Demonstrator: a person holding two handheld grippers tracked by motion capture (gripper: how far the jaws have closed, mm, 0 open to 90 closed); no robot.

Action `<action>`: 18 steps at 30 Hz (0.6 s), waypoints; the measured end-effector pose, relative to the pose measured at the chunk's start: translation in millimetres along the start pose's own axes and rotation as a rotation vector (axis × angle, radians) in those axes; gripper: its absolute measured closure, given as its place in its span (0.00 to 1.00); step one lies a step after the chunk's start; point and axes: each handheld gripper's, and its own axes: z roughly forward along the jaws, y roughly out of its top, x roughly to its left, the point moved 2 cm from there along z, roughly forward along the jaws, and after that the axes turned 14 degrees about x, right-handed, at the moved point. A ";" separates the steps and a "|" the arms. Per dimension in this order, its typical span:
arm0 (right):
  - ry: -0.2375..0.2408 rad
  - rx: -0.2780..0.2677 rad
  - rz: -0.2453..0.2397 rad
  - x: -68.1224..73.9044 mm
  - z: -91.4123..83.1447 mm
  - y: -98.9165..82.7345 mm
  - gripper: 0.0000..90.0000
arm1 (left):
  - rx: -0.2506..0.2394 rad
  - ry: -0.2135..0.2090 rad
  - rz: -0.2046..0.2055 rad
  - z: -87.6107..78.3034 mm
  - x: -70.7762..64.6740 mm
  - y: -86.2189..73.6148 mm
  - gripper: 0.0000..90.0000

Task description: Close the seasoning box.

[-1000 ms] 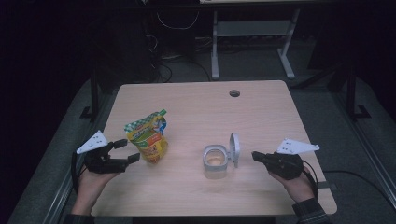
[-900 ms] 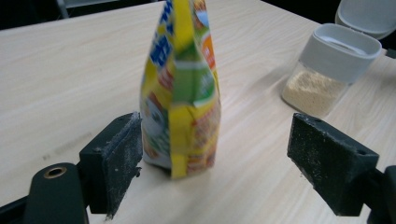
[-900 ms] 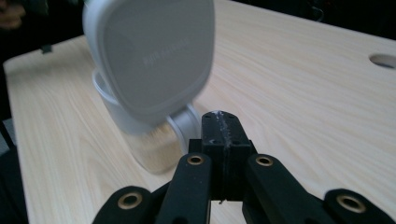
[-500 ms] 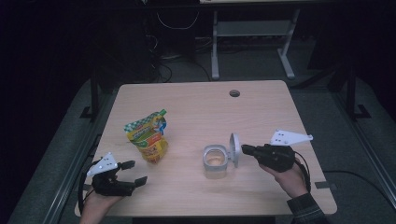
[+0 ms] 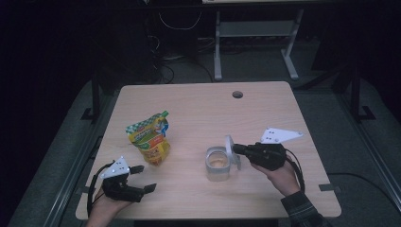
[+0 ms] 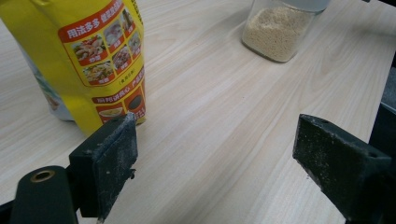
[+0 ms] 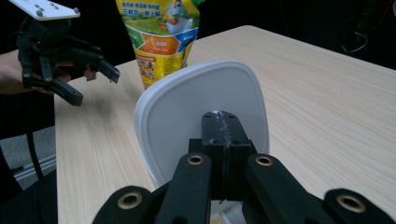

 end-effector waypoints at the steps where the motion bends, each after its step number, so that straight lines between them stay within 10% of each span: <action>1: 0.003 0.005 -0.006 0.9 3.2 0.4 1.00 | 0.000 0.001 0.002 -0.2 -0.1 0.0 0.15; 18: 0.007 0.037 -0.002 3.4 17.7 -3.0 1.00 | 0.004 -0.003 0.002 2.2 -1.1 1.4 0.15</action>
